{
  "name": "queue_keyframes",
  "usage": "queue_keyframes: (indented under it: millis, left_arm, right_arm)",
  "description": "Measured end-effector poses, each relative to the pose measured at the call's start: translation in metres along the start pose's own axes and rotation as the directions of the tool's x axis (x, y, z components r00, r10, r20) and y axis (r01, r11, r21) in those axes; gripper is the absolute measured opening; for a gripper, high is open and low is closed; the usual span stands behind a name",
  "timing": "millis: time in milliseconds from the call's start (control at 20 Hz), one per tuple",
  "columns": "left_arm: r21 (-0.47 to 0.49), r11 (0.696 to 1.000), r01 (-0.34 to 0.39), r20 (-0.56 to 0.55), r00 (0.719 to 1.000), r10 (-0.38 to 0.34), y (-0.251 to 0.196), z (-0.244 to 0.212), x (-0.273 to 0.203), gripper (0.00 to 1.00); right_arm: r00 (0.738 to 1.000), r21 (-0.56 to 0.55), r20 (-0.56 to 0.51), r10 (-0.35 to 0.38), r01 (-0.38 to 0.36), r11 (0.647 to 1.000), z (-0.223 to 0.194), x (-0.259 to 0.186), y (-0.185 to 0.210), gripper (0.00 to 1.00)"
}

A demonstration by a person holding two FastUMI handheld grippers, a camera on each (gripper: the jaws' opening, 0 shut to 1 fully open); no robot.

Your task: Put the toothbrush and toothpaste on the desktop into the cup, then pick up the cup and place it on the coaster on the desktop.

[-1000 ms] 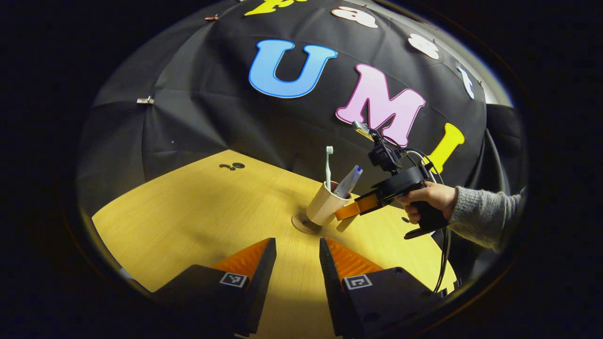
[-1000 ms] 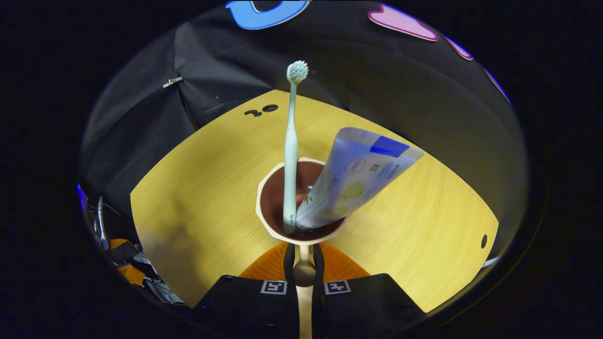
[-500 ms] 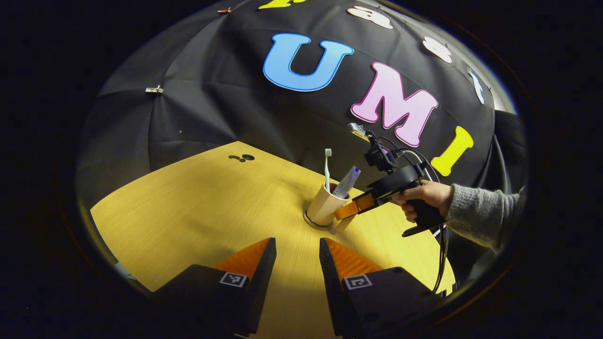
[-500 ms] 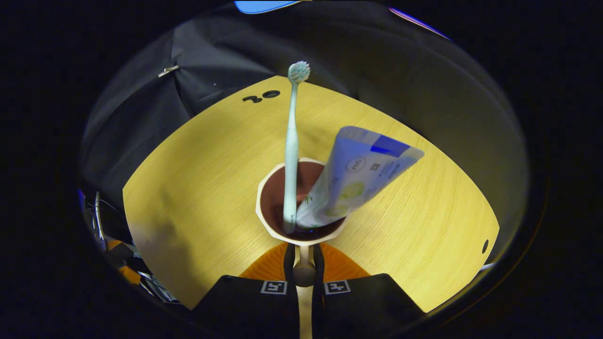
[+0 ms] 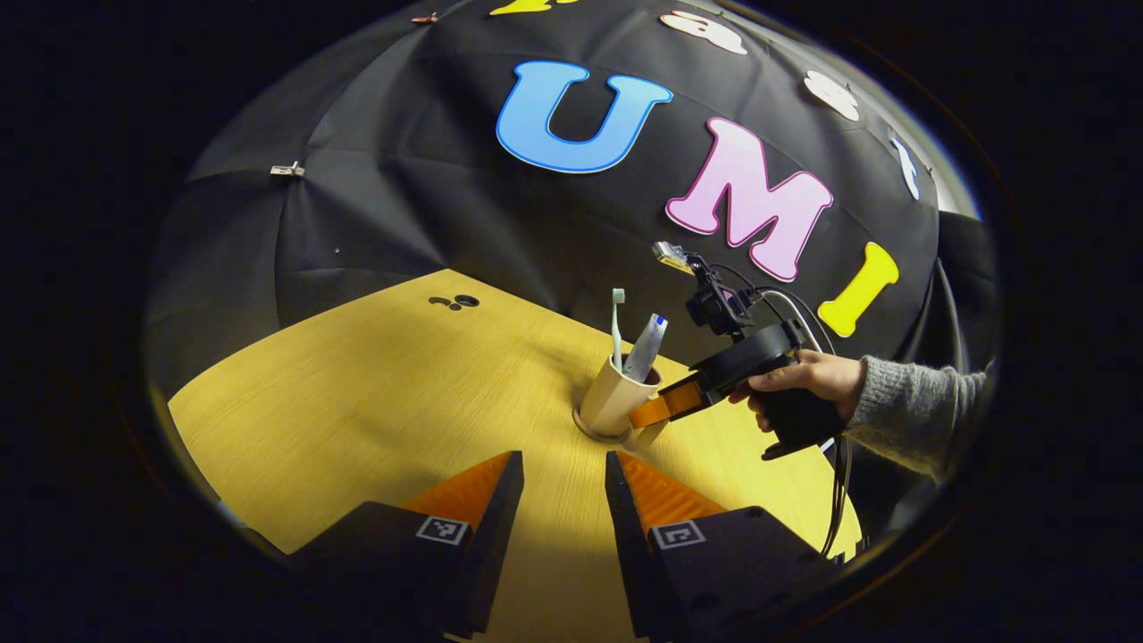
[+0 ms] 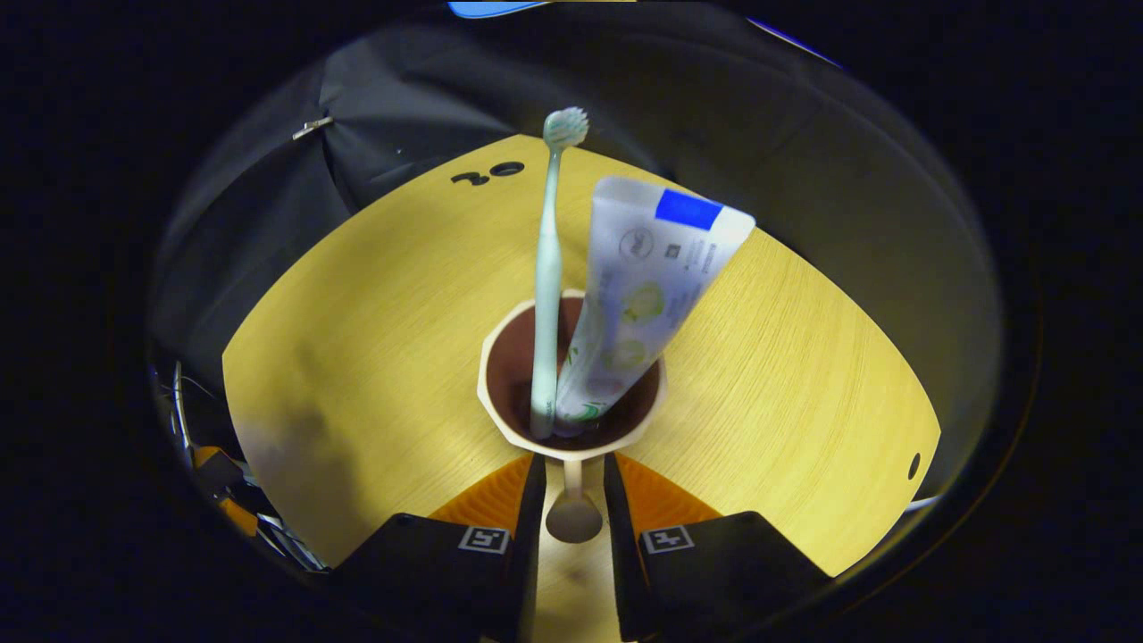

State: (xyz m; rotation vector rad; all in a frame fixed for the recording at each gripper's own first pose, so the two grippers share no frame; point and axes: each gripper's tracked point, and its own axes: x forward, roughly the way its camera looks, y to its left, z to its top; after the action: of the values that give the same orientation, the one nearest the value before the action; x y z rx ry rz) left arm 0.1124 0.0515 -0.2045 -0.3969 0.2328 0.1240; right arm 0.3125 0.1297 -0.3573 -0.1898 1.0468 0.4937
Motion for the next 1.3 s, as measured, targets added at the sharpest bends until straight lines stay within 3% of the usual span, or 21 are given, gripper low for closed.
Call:
queue_keyframes:
  millis: [200,400,650,700,750,800,850,900,950,1150,1200,1300]
  left_arm:
    - [0.010,1.000,-0.006,-0.009,1.000,0.006,-0.001,0.005,-0.001,0.60]
    - [0.035,0.999,-0.009,-0.002,1.000,0.009,-0.007,0.020,-0.007,0.60]
    - [-0.004,1.000,0.002,-0.045,0.999,-0.003,-0.028,0.028,-0.017,0.60]
    - [-0.015,1.000,0.011,-0.049,0.999,-0.012,-0.036,0.030,-0.022,0.60]
    - [-0.023,1.000,0.018,-0.049,0.999,-0.019,-0.045,0.034,-0.026,0.60]
    - [-0.022,1.000,0.022,-0.048,0.999,-0.023,-0.053,0.037,-0.031,0.60]
    - [-0.012,1.000,0.024,-0.040,0.999,-0.024,-0.061,0.043,-0.036,0.60]
    - [0.007,1.000,0.025,-0.023,0.999,-0.025,-0.069,0.051,-0.039,0.60]
    - [0.030,0.999,0.030,-0.004,1.000,-0.030,-0.078,0.060,-0.042,0.60]
    - [0.123,0.992,0.031,0.082,0.996,-0.041,-0.103,0.086,-0.055,0.60]
    - [0.140,0.990,0.025,0.098,0.994,-0.039,-0.106,0.088,-0.057,0.60]
    - [0.152,0.988,0.029,0.122,0.991,-0.048,-0.115,0.093,-0.067,0.60]
  right_arm:
    - [0.999,0.048,0.025,-0.029,0.027,0.998,-0.002,-0.021,-0.013,0.48]
    - [0.977,0.100,0.212,-0.033,0.012,0.995,0.017,-0.064,-0.013,0.52]
    - [0.888,0.178,0.458,0.028,-0.123,0.976,0.036,-0.144,0.004,0.51]
    - [0.864,0.182,0.502,0.032,-0.142,0.973,0.038,-0.160,0.007,0.46]
    - [0.842,0.172,0.538,0.036,-0.151,0.973,0.038,-0.177,0.009,0.51]
    - [0.825,0.164,0.564,0.029,-0.146,0.976,0.034,-0.192,0.007,0.46]
    - [0.815,0.163,0.580,0.021,-0.141,0.977,0.028,-0.205,0.005,0.51]
    - [0.806,0.167,0.592,0.017,-0.143,0.976,0.022,-0.217,0.007,0.46]
    - [0.797,0.166,0.604,0.019,-0.148,0.975,0.016,-0.229,0.010,0.52]
    - [0.763,0.142,0.646,0.013,-0.137,0.980,-0.008,-0.272,0.014,0.57]
    - [0.750,0.136,0.661,0.014,-0.138,0.981,-0.012,-0.282,0.017,0.69]
    - [0.735,0.139,0.678,0.004,-0.133,0.981,-0.020,-0.297,0.022,0.71]
